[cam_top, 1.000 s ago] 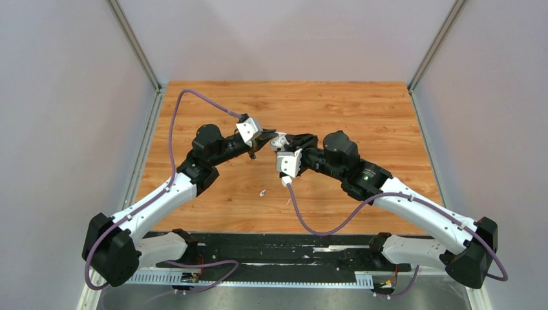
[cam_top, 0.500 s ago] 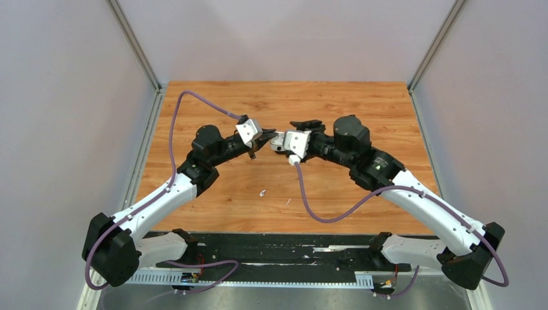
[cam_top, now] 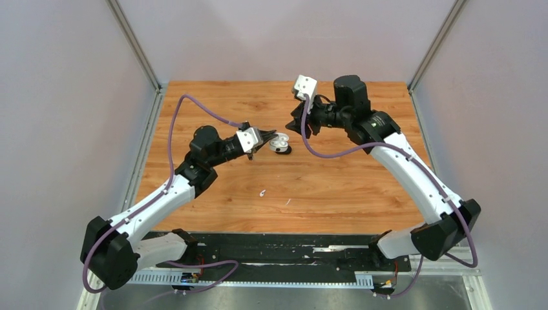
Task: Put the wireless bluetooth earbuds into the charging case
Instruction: Adjust the charging case.
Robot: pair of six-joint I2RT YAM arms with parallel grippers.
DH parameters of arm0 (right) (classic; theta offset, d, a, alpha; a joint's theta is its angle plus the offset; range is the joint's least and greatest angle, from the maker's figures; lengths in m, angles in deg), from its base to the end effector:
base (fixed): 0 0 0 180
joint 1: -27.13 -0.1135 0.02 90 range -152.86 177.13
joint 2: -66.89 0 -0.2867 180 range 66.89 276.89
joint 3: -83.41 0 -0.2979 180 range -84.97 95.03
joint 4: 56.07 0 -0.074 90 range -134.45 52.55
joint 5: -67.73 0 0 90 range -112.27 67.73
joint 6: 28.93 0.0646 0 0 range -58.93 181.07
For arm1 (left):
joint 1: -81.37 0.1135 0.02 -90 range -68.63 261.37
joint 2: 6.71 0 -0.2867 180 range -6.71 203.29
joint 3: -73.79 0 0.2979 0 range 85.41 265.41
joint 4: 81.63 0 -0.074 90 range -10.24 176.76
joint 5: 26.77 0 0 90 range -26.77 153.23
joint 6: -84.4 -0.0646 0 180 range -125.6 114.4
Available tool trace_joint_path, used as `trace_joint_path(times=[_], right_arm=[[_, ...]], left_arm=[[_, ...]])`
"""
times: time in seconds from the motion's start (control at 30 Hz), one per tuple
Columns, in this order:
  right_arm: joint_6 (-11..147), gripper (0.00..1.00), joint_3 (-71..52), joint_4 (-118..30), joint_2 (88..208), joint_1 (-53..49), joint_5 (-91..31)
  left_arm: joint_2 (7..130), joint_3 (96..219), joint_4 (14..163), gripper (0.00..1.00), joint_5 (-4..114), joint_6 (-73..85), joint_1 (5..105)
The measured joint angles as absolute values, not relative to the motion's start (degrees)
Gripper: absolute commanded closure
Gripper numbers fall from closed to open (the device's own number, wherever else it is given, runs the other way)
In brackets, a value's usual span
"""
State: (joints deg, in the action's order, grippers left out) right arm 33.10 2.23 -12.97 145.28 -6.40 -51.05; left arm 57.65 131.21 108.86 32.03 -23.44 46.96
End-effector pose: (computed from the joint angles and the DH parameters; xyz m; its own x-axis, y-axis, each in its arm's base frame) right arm 0.2846 0.2259 0.4480 0.1170 -0.4156 -0.9020 -0.9053 0.3287 -0.2689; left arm 0.2456 -0.2088 0.3440 0.3274 0.0934 -0.9403 0.8505 0.4043 0.3363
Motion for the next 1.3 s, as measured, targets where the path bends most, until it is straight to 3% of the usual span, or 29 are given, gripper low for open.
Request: trace_joint_path(times=[0.4, 0.7, 1.03, 1.13, 1.23, 1.27, 1.3], right_arm=[[40.47, 0.63, 3.03, -8.03, 149.78, -4.87, -62.98], [40.43, 0.65, 3.19, -6.89, 149.78, -4.90, -64.79], [40.45, 0.74, 3.65, -6.57, 152.01, -4.90, -64.82], [40.43, 0.81, 3.65, -6.50, 152.19, -4.90, -64.84], [40.40, 0.98, 3.65, -6.48, 152.19, -4.92, -65.04], [40.14, 1.00, 3.65, -6.43, 152.19, -4.92, -65.04], [40.10, 1.00, 3.65, -6.41, 152.19, -4.90, -65.10]], left_arm=[[55.64, 131.30, 106.63, 1.00, 30.24, -27.16, 46.96], [55.53, 131.95, 105.80, 1.00, 30.26, -27.82, 46.96], [55.29, 131.95, 105.85, 1.00, 30.24, -28.10, 46.96], [55.09, 131.95, 105.74, 1.00, 30.24, -28.12, 46.96], [55.09, 131.95, 105.78, 1.00, 30.41, -28.21, 46.96], [55.09, 131.95, 105.76, 1.00, 30.43, -28.23, 46.98], [55.09, 131.95, 105.78, 0.93, 30.52, -28.25, 46.98]])
